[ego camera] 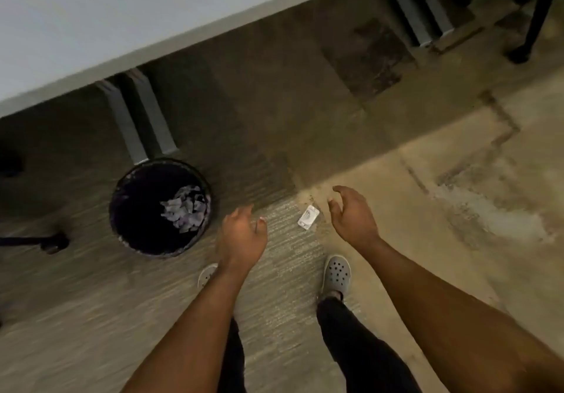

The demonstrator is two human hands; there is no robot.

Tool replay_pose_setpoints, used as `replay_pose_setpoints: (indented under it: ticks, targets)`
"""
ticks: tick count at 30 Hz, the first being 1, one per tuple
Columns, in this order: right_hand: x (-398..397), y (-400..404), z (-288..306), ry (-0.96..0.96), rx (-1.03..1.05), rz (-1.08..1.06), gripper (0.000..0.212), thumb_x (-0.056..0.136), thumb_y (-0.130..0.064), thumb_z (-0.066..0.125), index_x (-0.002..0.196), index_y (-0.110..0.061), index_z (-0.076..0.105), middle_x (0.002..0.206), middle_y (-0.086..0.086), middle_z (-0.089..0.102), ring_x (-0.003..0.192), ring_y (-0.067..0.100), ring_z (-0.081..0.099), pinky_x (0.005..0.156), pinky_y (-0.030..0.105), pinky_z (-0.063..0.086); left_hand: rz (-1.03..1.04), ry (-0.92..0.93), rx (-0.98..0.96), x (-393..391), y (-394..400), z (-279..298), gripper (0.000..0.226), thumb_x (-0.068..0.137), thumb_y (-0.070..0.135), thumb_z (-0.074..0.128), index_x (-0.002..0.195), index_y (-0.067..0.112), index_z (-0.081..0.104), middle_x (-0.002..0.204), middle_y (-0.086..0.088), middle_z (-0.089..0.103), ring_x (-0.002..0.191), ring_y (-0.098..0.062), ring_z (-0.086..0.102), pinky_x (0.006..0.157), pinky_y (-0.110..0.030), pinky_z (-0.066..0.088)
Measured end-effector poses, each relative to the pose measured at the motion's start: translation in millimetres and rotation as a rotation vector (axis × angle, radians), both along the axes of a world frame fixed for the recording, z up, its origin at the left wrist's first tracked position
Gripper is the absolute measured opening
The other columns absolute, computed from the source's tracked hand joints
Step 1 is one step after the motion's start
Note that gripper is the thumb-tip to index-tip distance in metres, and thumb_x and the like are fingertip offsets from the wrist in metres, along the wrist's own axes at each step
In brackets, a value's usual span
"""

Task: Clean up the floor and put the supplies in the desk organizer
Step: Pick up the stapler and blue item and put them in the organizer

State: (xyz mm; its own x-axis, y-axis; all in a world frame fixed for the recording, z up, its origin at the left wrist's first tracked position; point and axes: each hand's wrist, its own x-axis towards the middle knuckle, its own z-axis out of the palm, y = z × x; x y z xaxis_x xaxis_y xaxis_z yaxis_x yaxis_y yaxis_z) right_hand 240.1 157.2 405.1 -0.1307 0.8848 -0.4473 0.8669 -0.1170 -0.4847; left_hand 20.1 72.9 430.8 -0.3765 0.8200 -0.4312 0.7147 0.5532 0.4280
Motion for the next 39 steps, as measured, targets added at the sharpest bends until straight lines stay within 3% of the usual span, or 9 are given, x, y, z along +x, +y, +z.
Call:
replay_pose_setpoints:
  ticks: [7,10,18,22,24,28,31,36,39]
  targets:
    - [28.4,2.8,-216.9,0.046,-0.404,-0.461,0.01,0.086,-0.018,0.059,0.084,-0.018,0.068,0.103,0.013,0.073,0.097,0.033,0.068,0.085,0.038,0.052,0.137,-0.073,-0.215,11.1,0.2,-203.0,0.038,0.089,0.028,0.056,0.125,0.015,0.059,0.12,-0.018,0.065,0.108,-0.038,0.06,0.088,-0.038,0.049]
    - [26.8,-11.1,-307.7,0.063,-0.517,-0.582,0.011,0.083,-0.019,0.064,0.089,-0.01,0.069,0.096,0.015,0.074,0.09,0.033,0.07,0.084,0.048,0.056,0.085,-0.074,-0.244,8.0,-6.7,-290.5,0.043,0.09,0.028,0.056,0.129,0.011,0.056,0.128,-0.015,0.061,0.115,-0.035,0.057,0.095,-0.039,0.048]
    - [-0.6,-23.1,-450.3,0.141,-0.614,-0.768,0.045,0.084,-0.046,0.069,0.104,-0.005,0.064,0.085,0.01,0.061,0.057,0.019,0.052,0.047,0.029,0.037,0.114,-0.061,-0.418,2.1,-29.4,-457.2,0.055,0.086,0.041,0.064,0.125,0.006,0.047,0.126,-0.019,0.053,0.114,-0.037,0.054,0.093,-0.044,0.048]
    - [0.6,-25.5,-476.5,0.189,-0.518,-0.781,0.026,0.087,-0.033,0.069,0.102,-0.013,0.065,0.093,0.009,0.068,0.075,0.021,0.064,0.067,0.036,0.054,0.156,0.017,-0.342,0.3,-34.9,-496.3,0.045,0.088,0.024,0.065,0.122,0.001,0.048,0.122,-0.023,0.055,0.109,-0.039,0.056,0.091,-0.043,0.048]
    - [1.0,-26.1,-472.0,0.203,-0.534,-0.794,0.029,0.088,-0.032,0.068,0.108,-0.011,0.065,0.102,0.01,0.07,0.09,0.025,0.067,0.082,0.039,0.057,0.177,0.004,-0.313,-1.0,-36.0,-499.7,0.038,0.088,0.02,0.064,0.118,0.001,0.05,0.118,-0.022,0.057,0.104,-0.038,0.058,0.084,-0.04,0.048]
    - [3.5,-31.3,-432.7,0.094,-0.472,-0.67,0.038,0.093,-0.036,0.062,0.116,-0.006,0.064,0.1,0.006,0.068,0.082,0.019,0.065,0.059,0.02,0.048,0.273,-0.17,-0.271,2.0,-41.9,-462.5,0.024,0.088,0.025,0.066,0.101,0.008,0.055,0.099,-0.013,0.065,0.08,-0.025,0.061,0.062,-0.027,0.042]
    - [0.6,-39.5,-374.6,0.126,-0.494,-0.699,0.031,0.093,-0.033,0.059,0.113,-0.009,0.063,0.108,0.013,0.068,0.097,0.03,0.066,0.078,0.033,0.055,0.329,-0.256,-0.226,5.5,-49.9,-397.9,0.018,0.087,0.029,0.067,0.09,0.019,0.052,0.081,0.003,0.059,0.061,-0.007,0.053,0.048,-0.02,0.033]
    - [-23.2,-57.0,-245.0,0.246,-0.526,-0.702,0.03,0.093,-0.026,0.061,0.118,-0.01,0.064,0.106,0.01,0.07,0.095,0.027,0.067,0.087,0.046,0.055,0.374,-0.363,-0.149,-11.4,-60.3,-264.7,0.014,0.086,0.033,0.068,0.091,0.028,0.055,0.083,0.01,0.059,0.069,-0.003,0.055,0.056,-0.02,0.038]
    - [-48.4,-62.6,-162.3,0.345,-0.54,-0.746,0.022,0.089,-0.02,0.068,0.111,-0.018,0.067,0.101,0.002,0.073,0.09,0.019,0.07,0.072,0.033,0.058,0.429,-0.427,-0.084,-34.2,-61.2,-179.0,0.014,0.085,0.031,0.069,0.095,0.024,0.062,0.087,0.005,0.065,0.075,-0.012,0.062,0.066,-0.025,0.046]
